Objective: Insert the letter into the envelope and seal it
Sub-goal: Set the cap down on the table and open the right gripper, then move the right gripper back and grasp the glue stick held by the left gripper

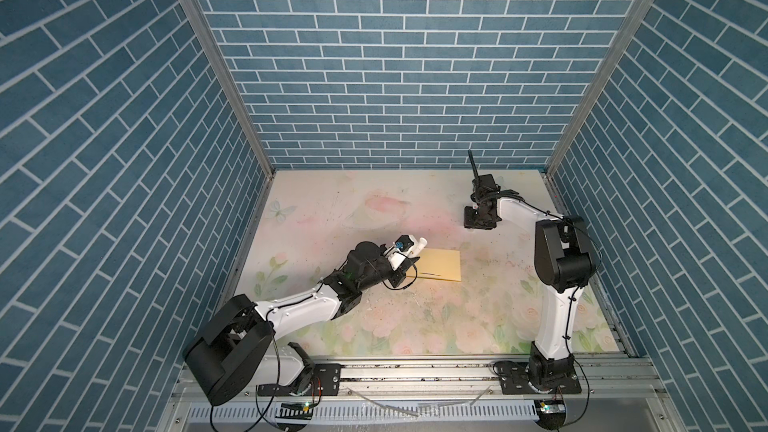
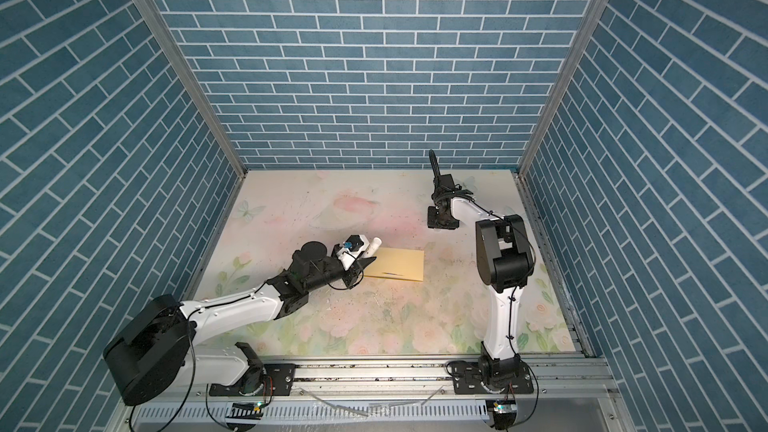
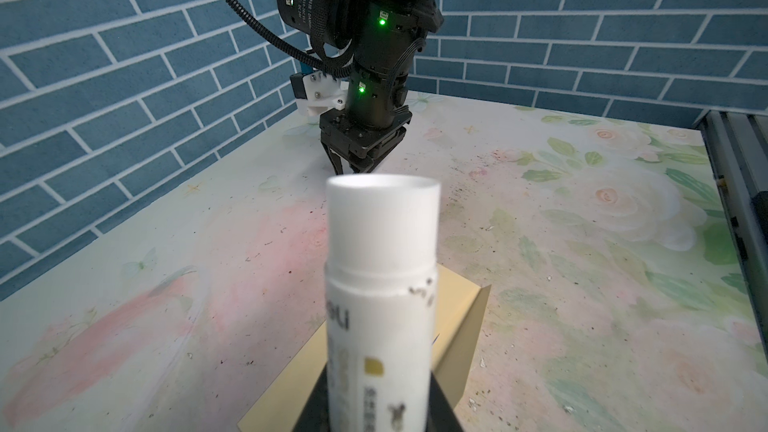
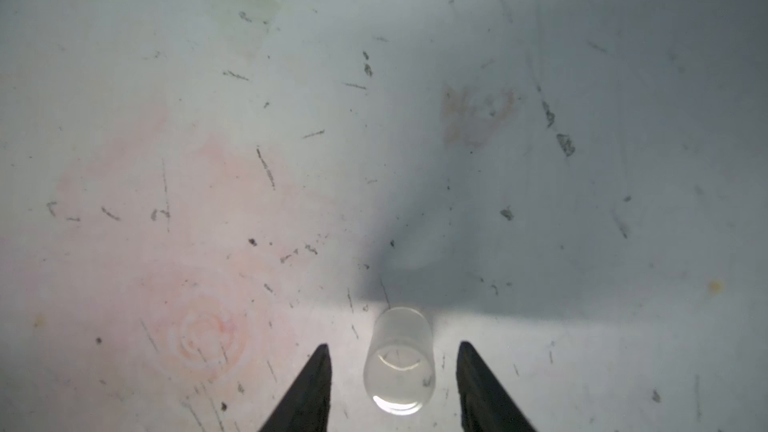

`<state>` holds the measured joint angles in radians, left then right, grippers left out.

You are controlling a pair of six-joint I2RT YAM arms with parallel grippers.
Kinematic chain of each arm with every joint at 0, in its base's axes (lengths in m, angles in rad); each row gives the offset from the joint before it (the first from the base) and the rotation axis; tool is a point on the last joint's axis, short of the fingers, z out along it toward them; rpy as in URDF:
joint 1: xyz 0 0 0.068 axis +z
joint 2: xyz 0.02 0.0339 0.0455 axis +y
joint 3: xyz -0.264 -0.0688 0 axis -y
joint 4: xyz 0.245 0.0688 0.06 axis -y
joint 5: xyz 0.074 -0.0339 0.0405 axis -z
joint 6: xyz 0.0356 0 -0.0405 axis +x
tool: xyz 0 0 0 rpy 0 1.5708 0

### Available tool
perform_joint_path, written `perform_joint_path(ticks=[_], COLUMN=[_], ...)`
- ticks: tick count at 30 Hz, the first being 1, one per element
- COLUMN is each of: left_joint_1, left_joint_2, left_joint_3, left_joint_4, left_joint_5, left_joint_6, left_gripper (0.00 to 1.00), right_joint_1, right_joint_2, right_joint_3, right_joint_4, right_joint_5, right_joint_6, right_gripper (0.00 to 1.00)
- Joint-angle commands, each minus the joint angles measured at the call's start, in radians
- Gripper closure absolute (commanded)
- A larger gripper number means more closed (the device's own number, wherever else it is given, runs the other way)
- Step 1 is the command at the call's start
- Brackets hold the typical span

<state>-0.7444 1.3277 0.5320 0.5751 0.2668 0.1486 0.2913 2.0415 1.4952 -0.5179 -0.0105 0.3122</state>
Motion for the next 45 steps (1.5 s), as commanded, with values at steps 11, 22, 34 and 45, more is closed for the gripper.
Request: perform_joint_path(ticks=[11,22,34,45], left_joint_1=[-0.004,-0.046,-0.047,-0.049], left_joint_2=[0.013,0.028,0.011,0.016], left_joint_3=[0.012,0.000,-0.004,0.004], left_joint_4=[0.216,0.376,0.401,0.387], left_joint_5=[-0.087,-0.121,-0.134,-0.125], left_joint_6=[-0.342,-0.456,-0.477,-0.473], left_gripper=[1.00,1.00,1.00,1.00], right_joint_1=[0.066,0.344,0.422,0.437], right_joint_2=[-0.703,-0.816,-0.755,-0.713], right_joint_3=[-0.442,-0.539,-0.529,-0.507], right_joint_4=[0.425,0.686,0.715,0.726], right_joint_5=[-0.451,-0.482,-0.492,-0.503], right_joint_6=[0.050,0.141,0.134,0.131], right_gripper=[0.31,0.23,0.26,0.65])
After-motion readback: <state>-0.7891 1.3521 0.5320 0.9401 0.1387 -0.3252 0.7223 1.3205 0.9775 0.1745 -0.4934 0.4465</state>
